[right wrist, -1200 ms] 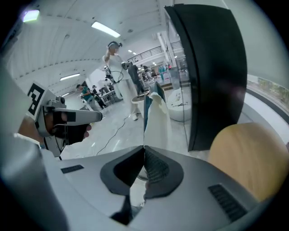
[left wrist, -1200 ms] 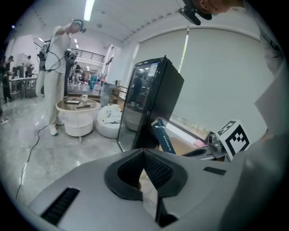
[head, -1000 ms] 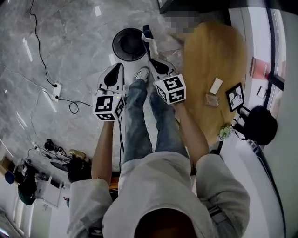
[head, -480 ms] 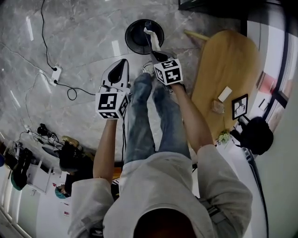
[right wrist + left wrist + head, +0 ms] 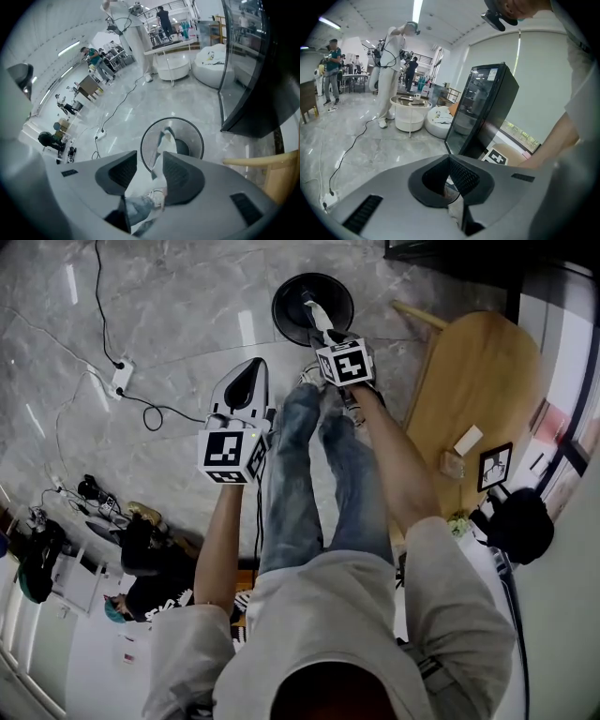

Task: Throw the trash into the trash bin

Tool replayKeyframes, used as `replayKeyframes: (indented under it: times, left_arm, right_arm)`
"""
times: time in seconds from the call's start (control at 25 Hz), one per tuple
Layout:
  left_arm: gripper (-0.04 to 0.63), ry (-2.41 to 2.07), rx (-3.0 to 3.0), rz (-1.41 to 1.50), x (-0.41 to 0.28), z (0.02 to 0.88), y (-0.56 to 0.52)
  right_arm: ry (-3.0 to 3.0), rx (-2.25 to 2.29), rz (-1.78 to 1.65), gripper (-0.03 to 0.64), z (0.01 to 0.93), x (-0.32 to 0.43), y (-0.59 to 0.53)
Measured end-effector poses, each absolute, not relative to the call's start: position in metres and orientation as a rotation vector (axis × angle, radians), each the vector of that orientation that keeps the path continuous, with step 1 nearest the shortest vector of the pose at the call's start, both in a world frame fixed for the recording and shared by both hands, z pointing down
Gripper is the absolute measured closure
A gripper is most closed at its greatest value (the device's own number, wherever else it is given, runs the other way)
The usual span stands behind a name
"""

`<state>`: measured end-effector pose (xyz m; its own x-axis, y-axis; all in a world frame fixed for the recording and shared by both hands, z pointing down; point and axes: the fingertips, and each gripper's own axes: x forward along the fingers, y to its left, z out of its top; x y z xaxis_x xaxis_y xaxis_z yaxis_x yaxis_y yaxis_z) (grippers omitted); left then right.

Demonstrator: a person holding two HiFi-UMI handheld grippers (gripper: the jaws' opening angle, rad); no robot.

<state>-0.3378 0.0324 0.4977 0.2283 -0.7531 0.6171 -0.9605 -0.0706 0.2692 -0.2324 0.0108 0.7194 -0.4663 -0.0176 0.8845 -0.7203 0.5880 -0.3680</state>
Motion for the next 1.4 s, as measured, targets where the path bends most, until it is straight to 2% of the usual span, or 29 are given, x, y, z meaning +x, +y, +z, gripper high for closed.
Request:
replayKeyframes:
  times: [0.04, 0.2, 0.36, 0.4, 0.48, 0.8, 1.08, 1.4]
  left_arm:
    - [0.577, -1.577, 1.869, 0.421, -0.339, 0.498, 0.034]
    - [0.577, -1.575, 1.861, 0.417, -0.338, 0.5, 0.035]
    - [0.577, -1.557, 1.883, 0.416, -0.329, 0.498, 0.03]
    - [0.577, -1.549, 1.891, 0.418, -0.326, 0.497, 0.029]
    - [0.577, -1.533, 1.905, 0.422, -0.32, 0.496, 0.026]
    - [0.577, -1.453, 1.989, 0.448, -0.291, 0.488, 0.014]
    - [0.577, -1.314, 2.125, 0.493, -0.233, 0.477, 0.001]
    - [0.577, -1.075, 2.29, 0.551, -0.138, 0.469, -0.001]
  right_arm:
    - [-1.898, 0.591, 0.937, 0.436, 0.718, -0.235, 0.009]
    - [-1.936, 0.573, 0.914, 0.439, 0.713, -0.24, 0.011]
    - [-1.982, 0.62, 0.892, 0.497, 0.701, -0.238, 0.009]
    - [-1.988, 0.645, 0.883, 0.539, 0.698, -0.235, 0.008]
    - [-2.005, 0.693, 0.866, 0.573, 0.689, -0.229, 0.005]
    - [-2.176, 0.876, 0.864, 0.588, 0.622, -0.208, -0.003]
    - [-2.237, 1.089, 0.829, 0.588, 0.567, -0.149, 0.002]
    - [-2.154, 1.438, 0.869, 0.588, 0.53, -0.042, 0.014]
